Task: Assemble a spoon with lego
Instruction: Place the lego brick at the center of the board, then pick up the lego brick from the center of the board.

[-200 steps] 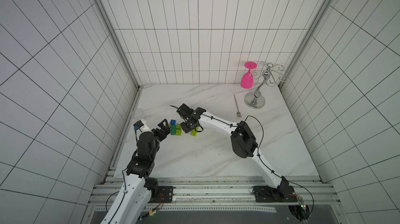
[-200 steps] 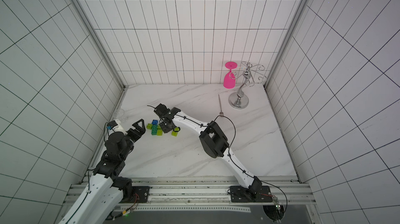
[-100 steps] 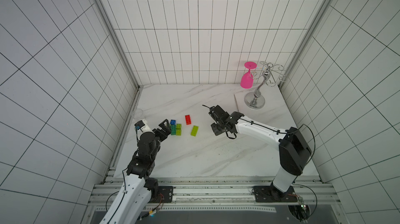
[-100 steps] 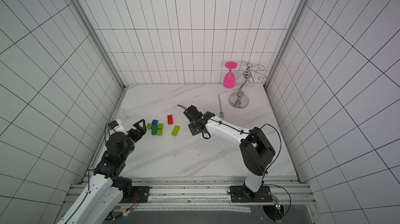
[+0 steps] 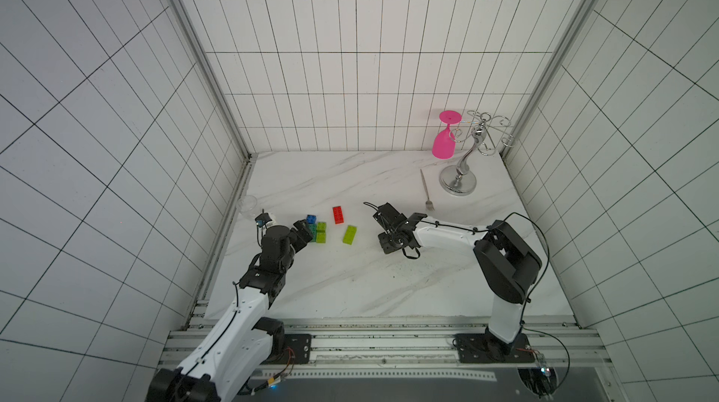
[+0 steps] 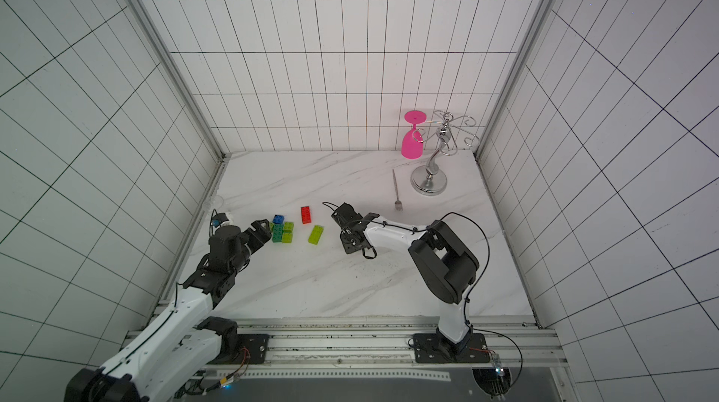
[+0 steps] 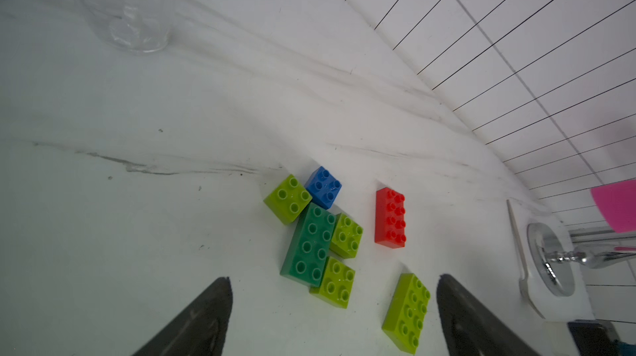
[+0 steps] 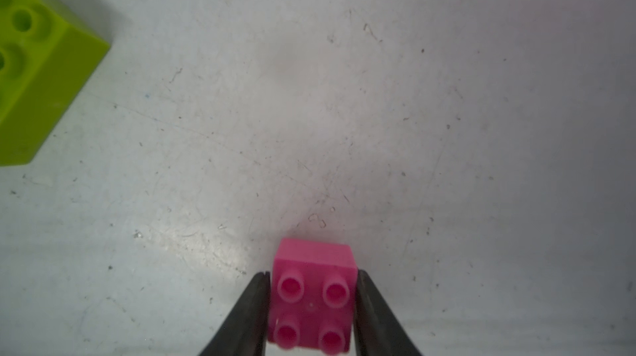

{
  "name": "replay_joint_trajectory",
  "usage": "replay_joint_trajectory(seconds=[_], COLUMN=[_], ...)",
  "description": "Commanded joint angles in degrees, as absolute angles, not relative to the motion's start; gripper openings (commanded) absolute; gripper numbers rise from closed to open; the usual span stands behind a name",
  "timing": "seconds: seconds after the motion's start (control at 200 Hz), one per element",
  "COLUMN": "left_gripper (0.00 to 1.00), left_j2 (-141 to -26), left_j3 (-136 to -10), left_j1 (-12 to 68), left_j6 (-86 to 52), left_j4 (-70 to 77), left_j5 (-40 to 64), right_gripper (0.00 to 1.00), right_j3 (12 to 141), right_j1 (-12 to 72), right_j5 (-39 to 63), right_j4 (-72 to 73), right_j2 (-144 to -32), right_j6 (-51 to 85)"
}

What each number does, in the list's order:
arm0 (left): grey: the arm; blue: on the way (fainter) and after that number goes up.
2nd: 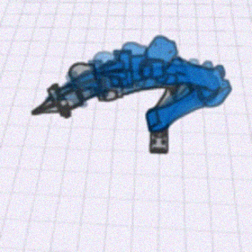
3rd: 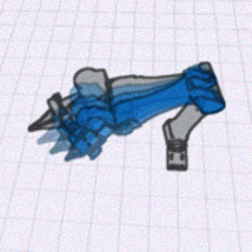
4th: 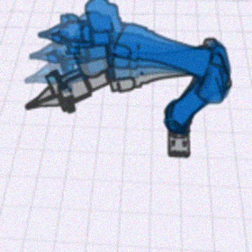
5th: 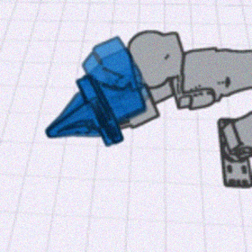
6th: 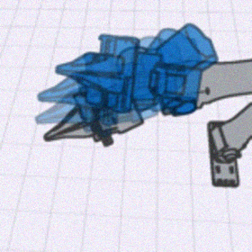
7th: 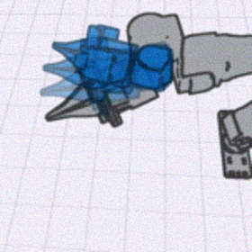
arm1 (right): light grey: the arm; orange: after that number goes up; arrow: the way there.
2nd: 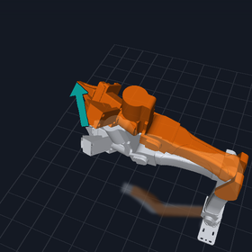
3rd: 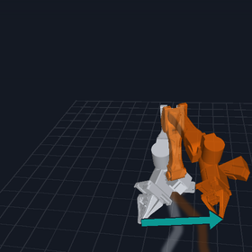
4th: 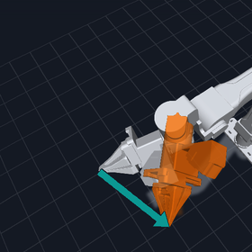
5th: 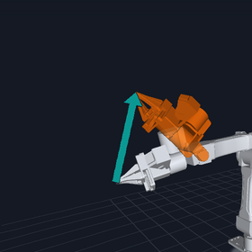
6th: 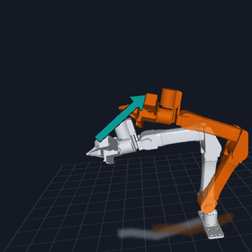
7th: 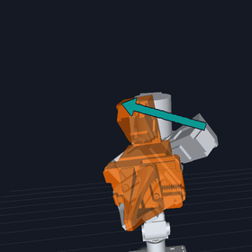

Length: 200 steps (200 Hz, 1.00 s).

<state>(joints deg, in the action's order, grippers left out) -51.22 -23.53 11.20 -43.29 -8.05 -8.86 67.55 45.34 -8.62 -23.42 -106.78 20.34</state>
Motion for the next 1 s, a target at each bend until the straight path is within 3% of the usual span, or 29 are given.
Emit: replay_joint_trajectory(seconds=[0.0,0.295,0.63,0.995], left_gripper=[0.89,0.82,0.64,0.65], left_j2=[-56.04,-60.73,-85.20,-104.67], left_j3=[-27.71,-32.39,-52.96,-72.36], left_j1=[10.59,4.12,5.90,10.77], left_j6=[-41.49,-38.51,-23.68,-13.46], left_j4=[-12.02,-18.31,-28.55,-41.20], left_j5=[-12.89,-7.13,2.00,-8.41], right_gripper=[0.48,0.55,0.58,0.60], right_j3=[66.46,63.48,54.32,52.91], right_j1=[44.83,44.76,45.02,45.62], right_j5=[-7.22,-5.64,-4.44,-0.12], right_j4=[-22.17,-25.80,-21.22,-19.26], right_j2=[-107.06,-97.28,-87.34,-84.11], right_j6=[20.84,19.66,17.13,17.75])
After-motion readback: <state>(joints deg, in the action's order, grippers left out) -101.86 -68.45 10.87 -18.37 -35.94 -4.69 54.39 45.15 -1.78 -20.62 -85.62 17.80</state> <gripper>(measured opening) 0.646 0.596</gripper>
